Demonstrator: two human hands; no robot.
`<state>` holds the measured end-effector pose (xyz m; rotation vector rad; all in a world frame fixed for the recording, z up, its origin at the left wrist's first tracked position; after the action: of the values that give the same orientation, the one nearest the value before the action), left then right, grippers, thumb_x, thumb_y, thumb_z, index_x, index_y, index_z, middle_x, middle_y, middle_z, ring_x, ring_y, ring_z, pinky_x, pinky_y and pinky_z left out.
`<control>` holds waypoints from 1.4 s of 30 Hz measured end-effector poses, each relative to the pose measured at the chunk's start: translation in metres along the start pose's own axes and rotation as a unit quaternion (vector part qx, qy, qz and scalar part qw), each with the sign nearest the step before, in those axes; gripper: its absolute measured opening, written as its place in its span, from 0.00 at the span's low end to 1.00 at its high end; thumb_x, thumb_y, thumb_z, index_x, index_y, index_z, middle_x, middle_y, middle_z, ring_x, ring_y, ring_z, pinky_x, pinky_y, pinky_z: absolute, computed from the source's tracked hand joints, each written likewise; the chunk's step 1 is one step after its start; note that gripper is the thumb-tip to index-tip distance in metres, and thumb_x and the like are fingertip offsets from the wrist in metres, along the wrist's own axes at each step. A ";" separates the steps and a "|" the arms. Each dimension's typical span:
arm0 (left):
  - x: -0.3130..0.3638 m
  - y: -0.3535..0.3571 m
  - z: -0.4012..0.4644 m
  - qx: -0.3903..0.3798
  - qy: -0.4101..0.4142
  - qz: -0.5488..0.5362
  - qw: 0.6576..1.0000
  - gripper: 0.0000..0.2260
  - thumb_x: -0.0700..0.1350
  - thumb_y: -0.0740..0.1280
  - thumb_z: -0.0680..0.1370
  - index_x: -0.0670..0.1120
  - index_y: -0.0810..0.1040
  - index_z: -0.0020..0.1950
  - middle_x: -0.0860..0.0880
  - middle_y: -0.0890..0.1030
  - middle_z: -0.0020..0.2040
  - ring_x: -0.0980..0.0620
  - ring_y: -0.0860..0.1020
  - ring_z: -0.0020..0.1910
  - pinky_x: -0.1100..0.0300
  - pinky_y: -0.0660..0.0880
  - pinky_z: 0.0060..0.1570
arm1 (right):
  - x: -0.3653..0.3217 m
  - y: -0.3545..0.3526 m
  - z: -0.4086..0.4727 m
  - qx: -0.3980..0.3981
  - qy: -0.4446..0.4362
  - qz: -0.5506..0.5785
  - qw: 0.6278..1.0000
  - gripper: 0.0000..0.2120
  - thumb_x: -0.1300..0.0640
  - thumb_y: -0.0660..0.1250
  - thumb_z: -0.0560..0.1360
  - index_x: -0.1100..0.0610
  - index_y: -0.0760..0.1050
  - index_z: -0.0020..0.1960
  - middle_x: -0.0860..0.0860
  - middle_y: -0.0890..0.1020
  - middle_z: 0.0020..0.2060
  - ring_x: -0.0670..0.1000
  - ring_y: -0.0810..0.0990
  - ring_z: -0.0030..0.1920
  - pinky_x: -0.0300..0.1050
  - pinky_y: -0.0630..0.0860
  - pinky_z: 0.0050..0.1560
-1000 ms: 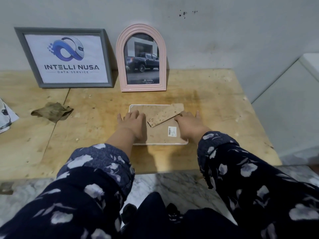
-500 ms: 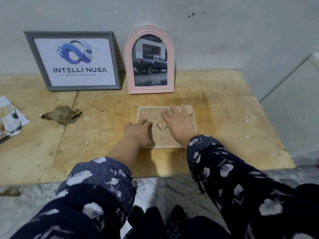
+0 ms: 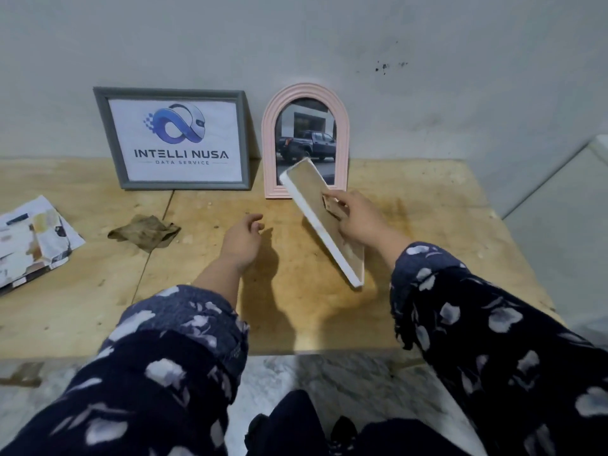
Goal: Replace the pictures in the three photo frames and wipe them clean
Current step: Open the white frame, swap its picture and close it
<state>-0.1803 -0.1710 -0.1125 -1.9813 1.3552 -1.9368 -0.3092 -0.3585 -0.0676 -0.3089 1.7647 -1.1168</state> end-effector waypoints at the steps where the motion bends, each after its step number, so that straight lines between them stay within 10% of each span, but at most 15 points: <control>1: 0.008 0.002 0.002 -0.010 -0.006 -0.011 1.000 0.16 0.43 0.53 0.83 0.46 0.71 0.69 0.43 0.77 0.64 0.42 0.74 0.65 0.48 0.69 0.65 | -0.008 -0.008 0.000 0.006 0.008 0.059 0.998 0.26 0.65 0.62 0.76 0.48 0.68 0.71 0.52 0.75 0.59 0.54 0.75 0.58 0.46 0.75 0.54; 6: 0.032 0.011 0.004 -0.061 -0.051 -0.086 0.993 0.18 0.47 0.51 0.84 0.45 0.67 0.72 0.46 0.73 0.68 0.45 0.71 0.67 0.48 0.66 0.68 | -0.013 -0.002 -0.004 -0.058 0.159 0.407 0.897 0.12 0.56 0.59 0.81 0.61 0.77 0.57 0.56 0.84 0.42 0.52 0.81 0.35 0.40 0.78 0.29; 11: 0.022 0.008 0.001 -0.086 -0.086 -0.131 0.984 0.15 0.48 0.54 0.83 0.45 0.78 0.57 0.43 0.81 0.55 0.42 0.79 0.54 0.48 0.75 0.60 | -0.006 0.027 -0.015 -0.131 0.198 0.458 0.857 0.12 0.62 0.57 0.81 0.58 0.78 0.46 0.49 0.83 0.27 0.46 0.82 0.27 0.43 0.81 0.37; 16: -0.007 -0.011 0.001 -0.052 -0.139 -0.116 0.982 0.15 0.48 0.58 0.83 0.45 0.75 0.66 0.43 0.79 0.57 0.42 0.77 0.55 0.48 0.73 0.62 | -0.009 0.047 -0.019 -0.108 0.226 0.520 0.817 0.09 0.66 0.59 0.80 0.64 0.78 0.53 0.56 0.85 0.36 0.52 0.84 0.31 0.44 0.81 0.29; 21: -0.028 -0.021 0.000 -0.028 -0.150 -0.110 0.982 0.13 0.46 0.61 0.82 0.43 0.76 0.63 0.43 0.79 0.55 0.46 0.76 0.47 0.55 0.74 0.51 | 0.022 0.073 -0.034 -0.032 0.295 0.615 0.731 0.13 0.59 0.57 0.81 0.61 0.72 0.64 0.58 0.82 0.52 0.57 0.82 0.47 0.56 0.82 0.46; 27: -0.049 -0.012 -0.001 -0.013 -0.161 -0.075 0.984 0.14 0.44 0.58 0.83 0.43 0.75 0.65 0.42 0.79 0.59 0.45 0.75 0.49 0.53 0.73 0.53 | 0.037 0.091 -0.031 -0.017 0.339 0.454 0.824 0.20 0.47 0.52 0.82 0.60 0.75 0.59 0.53 0.83 0.43 0.53 0.81 0.44 0.52 0.77 0.59; 35: -0.060 -0.011 0.002 -0.006 -0.154 0.002 0.988 0.17 0.51 0.57 0.80 0.49 0.77 0.64 0.42 0.74 0.65 0.39 0.74 0.60 0.46 0.72 0.62 | 0.039 0.097 -0.029 -0.031 0.355 0.274 0.893 0.21 0.47 0.50 0.82 0.55 0.67 0.35 0.51 0.72 0.31 0.50 0.68 0.30 0.43 0.64 0.31; 42: -0.079 -0.053 -0.002 0.005 -0.133 0.176 0.975 0.20 0.50 0.63 0.79 0.48 0.69 0.71 0.43 0.65 0.70 0.41 0.63 0.69 0.46 0.65 0.66 | -0.014 0.084 -0.001 -0.005 0.220 0.038 0.975 0.21 0.57 0.58 0.76 0.55 0.71 0.68 0.51 0.70 0.67 0.58 0.71 0.64 0.51 0.72 0.62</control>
<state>-0.1407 -0.0899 -0.1431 -1.7670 1.4935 -1.4645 -0.2803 -0.3033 -0.1263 0.0074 2.1491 -1.1848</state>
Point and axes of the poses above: each hand's wrist, its own z-axis towards the middle knuckle, its own y-axis out of the palm, x = y × z, the point moved 8 cm from there along z, towards the middle knuckle
